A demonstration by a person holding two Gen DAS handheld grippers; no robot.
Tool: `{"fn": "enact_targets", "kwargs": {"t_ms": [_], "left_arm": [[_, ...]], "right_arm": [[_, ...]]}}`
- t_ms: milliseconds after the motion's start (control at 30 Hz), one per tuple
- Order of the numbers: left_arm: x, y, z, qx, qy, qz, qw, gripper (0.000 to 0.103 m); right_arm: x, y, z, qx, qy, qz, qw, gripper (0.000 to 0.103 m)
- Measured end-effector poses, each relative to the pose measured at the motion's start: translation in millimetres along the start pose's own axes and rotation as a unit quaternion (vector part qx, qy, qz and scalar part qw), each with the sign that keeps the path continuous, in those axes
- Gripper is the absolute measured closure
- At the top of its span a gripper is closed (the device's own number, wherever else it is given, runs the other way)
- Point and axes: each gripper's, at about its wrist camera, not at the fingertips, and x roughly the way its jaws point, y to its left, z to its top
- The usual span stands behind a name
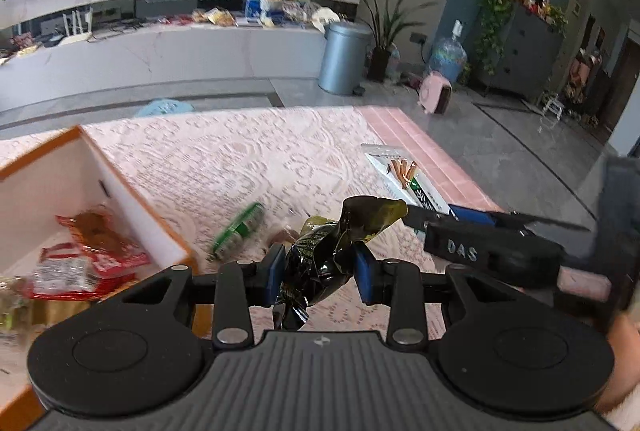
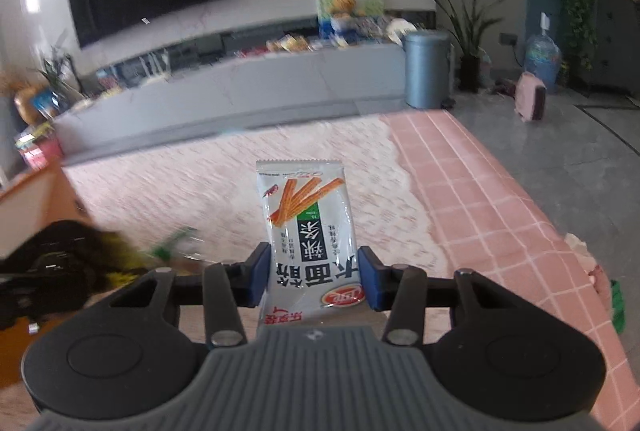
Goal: Organize snacks
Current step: 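Carry both snacks into the orange box and open both tools to release them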
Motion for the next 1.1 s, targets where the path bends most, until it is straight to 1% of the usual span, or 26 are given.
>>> {"fn": "enact_targets", "kwargs": {"t_ms": [133, 267, 467, 533, 733, 833, 967, 1067, 1100], "left_arm": [[-22.7, 15.0, 3.8, -0.017, -0.023, 0.012, 0.9995, 0.063], [-41.1, 34.6, 7.1, -0.039, -0.035, 0.034, 0.998, 0.063], [-61.5, 70.9, 7.7, -0.074, -0.045, 0.072, 0.9937, 0.063], [-67.3, 84.1, 5.9, -0.084, -0.045, 0.086, 0.9917, 0.063], [-76.7, 129.9, 3.1, -0.123, -0.039, 0.136, 0.9823, 0.063], [-77.0, 149.9, 1.4, -0.131, -0.03, 0.169, 0.9764, 0.063], [-73.1, 179.6, -2.2, -0.143, -0.006, 0.212, 0.9668, 0.063], [-69.9, 194.2, -7.9, -0.136, 0.003, 0.245, 0.9599, 0.063], [-70.4, 195.3, -10.4, -0.132, 0.006, 0.251, 0.9589, 0.063]], "right_arm": [[-32.5, 32.5, 4.4, -0.004, -0.029, 0.041, 0.999, 0.058], [-59.8, 68.5, 8.7, -0.018, -0.049, 0.07, 0.996, 0.058], [-78.9, 118.3, 9.5, -0.051, -0.052, 0.099, 0.992, 0.058], [-80.5, 134.3, 9.5, -0.063, -0.049, 0.108, 0.991, 0.058], [-77.8, 188.5, 11.0, -0.109, -0.042, 0.137, 0.984, 0.058], [-71.2, 212.7, 11.2, -0.133, -0.035, 0.146, 0.98, 0.058], [-54.8, 238.0, 11.7, -0.154, -0.013, 0.15, 0.976, 0.058], [-41.1, 253.0, 9.5, -0.164, 0.006, 0.152, 0.975, 0.058], [-36.3, 257.2, 8.6, -0.168, 0.013, 0.151, 0.974, 0.058]]}}
